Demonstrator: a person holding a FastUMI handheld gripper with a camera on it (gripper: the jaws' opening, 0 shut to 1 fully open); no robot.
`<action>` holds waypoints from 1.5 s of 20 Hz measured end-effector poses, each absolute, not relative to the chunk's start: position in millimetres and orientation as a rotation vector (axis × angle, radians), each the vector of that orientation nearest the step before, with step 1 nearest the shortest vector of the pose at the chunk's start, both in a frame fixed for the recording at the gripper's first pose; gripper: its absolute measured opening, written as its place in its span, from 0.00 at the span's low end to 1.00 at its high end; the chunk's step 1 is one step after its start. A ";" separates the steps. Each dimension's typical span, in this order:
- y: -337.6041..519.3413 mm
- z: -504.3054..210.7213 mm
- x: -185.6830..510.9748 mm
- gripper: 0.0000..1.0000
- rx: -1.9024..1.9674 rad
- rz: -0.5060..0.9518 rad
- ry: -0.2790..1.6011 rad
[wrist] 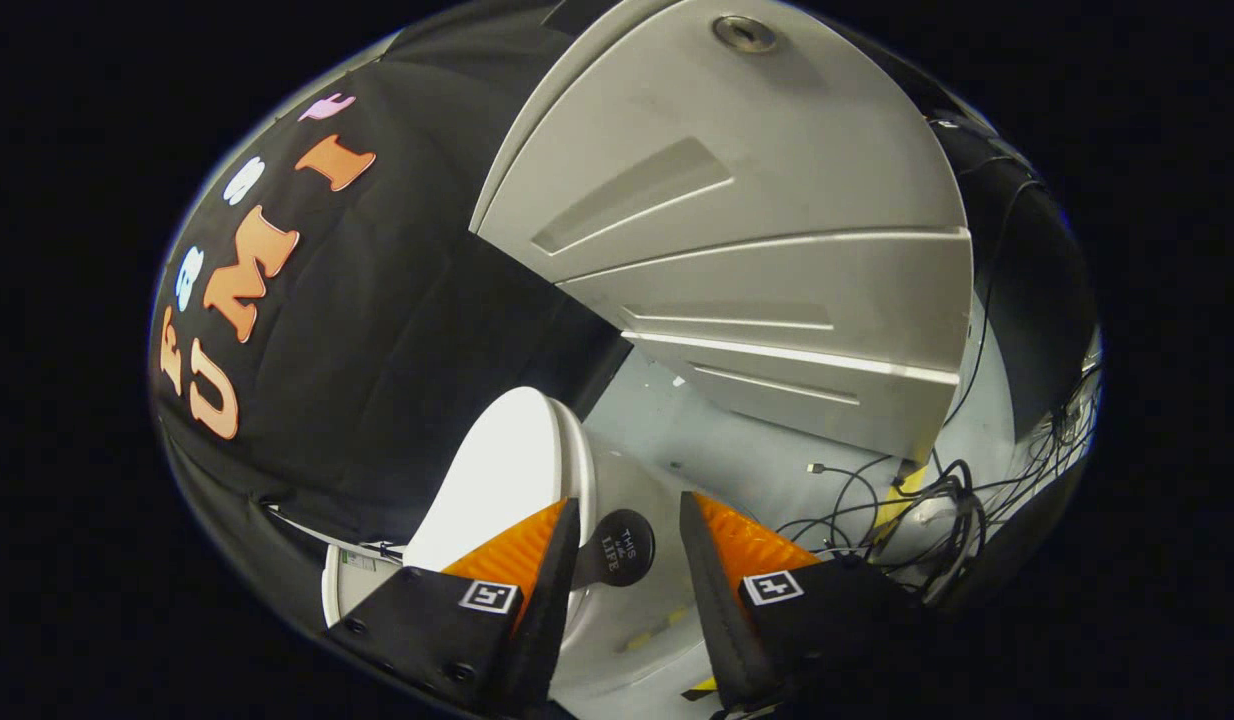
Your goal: Open the toilet lid.
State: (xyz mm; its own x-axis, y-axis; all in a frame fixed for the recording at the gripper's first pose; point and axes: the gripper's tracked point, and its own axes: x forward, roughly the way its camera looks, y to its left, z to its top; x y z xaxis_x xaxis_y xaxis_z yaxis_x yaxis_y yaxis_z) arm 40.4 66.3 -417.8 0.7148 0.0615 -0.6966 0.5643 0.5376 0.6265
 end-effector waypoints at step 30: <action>77.7 -415.5 51.4 0.08 1.317 -0.254 0.702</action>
